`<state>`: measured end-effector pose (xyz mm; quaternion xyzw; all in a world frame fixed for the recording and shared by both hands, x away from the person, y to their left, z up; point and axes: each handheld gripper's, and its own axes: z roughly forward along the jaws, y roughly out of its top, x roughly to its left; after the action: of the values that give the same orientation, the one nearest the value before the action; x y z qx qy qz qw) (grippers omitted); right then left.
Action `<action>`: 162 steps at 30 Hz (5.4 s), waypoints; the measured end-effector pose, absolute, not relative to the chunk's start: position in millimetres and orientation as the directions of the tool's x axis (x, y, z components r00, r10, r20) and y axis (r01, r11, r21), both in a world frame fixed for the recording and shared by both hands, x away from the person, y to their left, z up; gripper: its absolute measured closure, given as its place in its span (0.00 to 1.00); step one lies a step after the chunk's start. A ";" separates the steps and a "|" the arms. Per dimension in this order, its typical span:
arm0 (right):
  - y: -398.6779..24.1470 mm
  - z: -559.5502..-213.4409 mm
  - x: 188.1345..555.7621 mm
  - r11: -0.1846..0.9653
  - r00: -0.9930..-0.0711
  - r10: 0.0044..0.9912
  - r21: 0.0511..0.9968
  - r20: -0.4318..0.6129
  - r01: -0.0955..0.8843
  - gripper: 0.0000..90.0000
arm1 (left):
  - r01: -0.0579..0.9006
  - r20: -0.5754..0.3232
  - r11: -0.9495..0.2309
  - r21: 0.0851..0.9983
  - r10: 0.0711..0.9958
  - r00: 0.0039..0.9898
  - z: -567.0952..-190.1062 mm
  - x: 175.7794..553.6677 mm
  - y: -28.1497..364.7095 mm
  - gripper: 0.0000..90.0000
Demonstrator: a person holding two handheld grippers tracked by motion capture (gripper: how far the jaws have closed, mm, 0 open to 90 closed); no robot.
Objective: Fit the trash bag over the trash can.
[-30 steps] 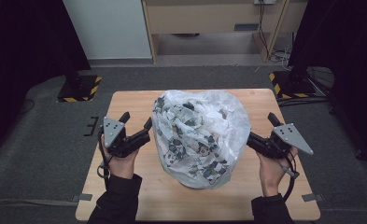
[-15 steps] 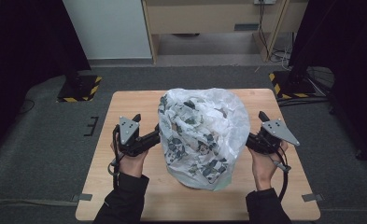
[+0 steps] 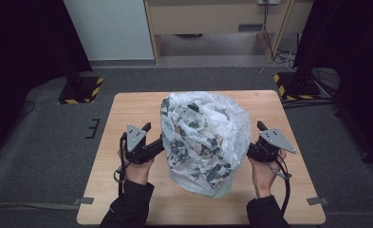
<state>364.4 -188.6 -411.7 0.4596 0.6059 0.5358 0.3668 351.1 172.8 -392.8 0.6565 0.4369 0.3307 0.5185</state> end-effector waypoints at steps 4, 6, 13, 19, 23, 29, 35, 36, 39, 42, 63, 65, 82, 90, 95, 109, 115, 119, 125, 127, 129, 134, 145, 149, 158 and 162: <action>-188.3 -417.8 364.9 0.005 -0.306 0.951 0.984 0.051 0.178 0.17 | 0.227 0.010 -0.110 0.968 0.914 0.405 -397.8 348.7 170.6 0.46; -188.2 -420.5 365.1 0.004 -0.304 0.951 0.984 0.052 0.181 0.17 | 0.224 0.019 -0.121 0.967 0.913 0.408 -401.0 347.0 170.3 0.47; -186.8 -435.5 365.2 0.002 -0.293 0.954 0.978 0.061 0.209 0.18 | 0.247 0.045 -0.161 0.955 0.908 0.416 -414.5 343.4 168.6 0.48; -185.5 -447.0 364.6 0.002 -0.279 0.958 0.971 0.067 0.241 0.17 | 0.286 0.040 -0.173 0.943 0.908 0.417 -428.4 343.6 167.3 0.47; -188.3 -447.0 363.2 0.004 -0.269 0.961 0.970 0.063 0.242 0.17 | 0.284 0.037 -0.168 0.944 0.908 0.417 -430.6 342.3 172.0 0.40; -215.9 -429.3 358.5 -0.045 -0.215 0.972 0.978 0.090 0.206 0.17 | 0.292 0.041 -0.158 0.943 0.929 0.368 -430.5 336.0 193.5 0.39; -239.4 -402.4 355.7 -0.076 -0.190 0.977 0.988 0.101 0.136 0.21 | 0.353 0.057 -0.177 0.919 0.945 0.323 -446.1 330.3 214.7 0.37; -241.4 -397.9 355.1 -0.073 -0.192 0.977 0.989 0.097 0.126 0.22 | 0.369 0.058 -0.180 0.912 0.946 0.318 -450.8 329.2 217.3 0.37; -244.8 -384.9 352.9 -0.064 -0.200 0.976 0.993 0.083 0.099 0.25 | 0.429 0.061 -0.198 0.881 0.948 0.313 -468.6 327.0 223.9 0.35; -245.7 -372.0 349.9 -0.047 -0.213 0.975 0.996 0.061 0.072 0.30 | 0.494 0.047 -0.197 0.847 0.953 0.301 -488.4 326.8 229.4 0.34; -205.4 -308.8 325.7 -0.072 -0.604 0.796 0.997 0.046 -0.019 0.36 | 0.633 -0.001 -0.194 0.749 0.956 0.294 -525.0 336.0 234.4 0.30; -199.5 -309.6 324.8 -0.069 -0.650 0.758 0.998 0.048 -0.007 0.34 | 0.634 -0.002 -0.194 0.749 0.956 0.295 -525.7 336.1 233.8 0.30; -168.7 -323.8 334.6 0.092 -0.876 0.482 0.994 0.003 0.054 0.26 | 0.647 0.004 -0.212 0.732 0.952 0.307 -530.2 338.3 232.5 0.29; -165.3 -327.5 343.7 0.192 -0.887 0.463 0.977 -0.004 0.096 0.26 | 0.651 0.006 -0.219 0.727 0.950 0.312 -531.8 338.9 232.0 0.29; -160.7 -328.7 347.4 0.272 -0.878 0.477 0.956 -0.034 0.111 0.27 | 0.651 0.009 -0.227 0.724 0.947 0.320 -532.3 339.2 231.6 0.29; -153.8 -330.9 353.1 0.346 -0.885 0.465 0.924 -0.016 0.165 0.27 | 0.644 0.007 -0.233 0.728 0.943 0.333 -534.2 338.9 230.4 0.22; -164.8 -322.5 345.3 0.275 -0.870 0.491 0.956 -0.044 0.106 0.23 | 0.651 0.007 -0.226 0.725 0.947 0.320 -534.3 339.5 230.5 0.19; -172.3 -312.3 339.0 0.254 -0.859 0.508 0.964 -0.069 0.073 0.21 | 0.654 0.009 -0.225 0.722 0.949 0.316 -534.4 339.9 230.7 0.17; -168.0 -299.5 338.2 0.191 -0.855 0.514 0.981 -0.065 0.040 0.20 | 0.654 0.009 -0.225 0.722 0.949 0.316 -534.5 339.9 230.7 0.16; -163.2 -294.7 341.5 0.173 -0.851 0.522 0.984 -0.063 0.033 0.19 | 0.654 0.009 -0.226 0.722 0.948 0.317 -534.5 339.9 230.7 0.16; -158.0 -290.5 345.5 0.151 -0.851 0.522 0.988 -0.060 0.023 0.18 | 0.654 0.009 -0.226 0.722 0.948 0.317 -534.5 339.9 230.7 0.16; -139.4 -282.4 357.2 0.152 -0.877 0.479 0.988 -0.040 0.038 0.18 | 0.654 0.009 -0.227 0.722 0.948 0.318 -534.5 339.9 230.6 0.16; -113.5 -302.4 372.4 0.377 -0.881 0.467 0.919 -0.079 0.118 0.18 | 0.654 0.009 -0.227 0.721 0.948 0.319 -534.6 339.9 230.5 0.16; -113.6 -308.1 373.4 0.399 -0.891 0.446 0.909 -0.083 0.115 0.20 | 0.655 0.009 -0.227 0.721 0.948 0.319 -534.6 339.8 230.5 0.16; -110.6 -318.1 378.6 0.482 -0.907 0.414 0.863 -0.072 0.151 0.22 | 0.655 0.009 -0.228 0.721 0.947 0.320 -534.5 339.9 230.6 0.16; -108.1 -318.9 379.2 0.530 -0.904 0.417 0.833 -0.089 0.162 0.22 | 0.655 0.008 -0.227 0.721 0.947 0.320 -534.5 339.8 230.4 0.15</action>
<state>379.2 -108.1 -318.9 0.1676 0.8632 0.4551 0.1402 339.8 230.4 -534.5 0.7485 0.5352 0.2311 0.3161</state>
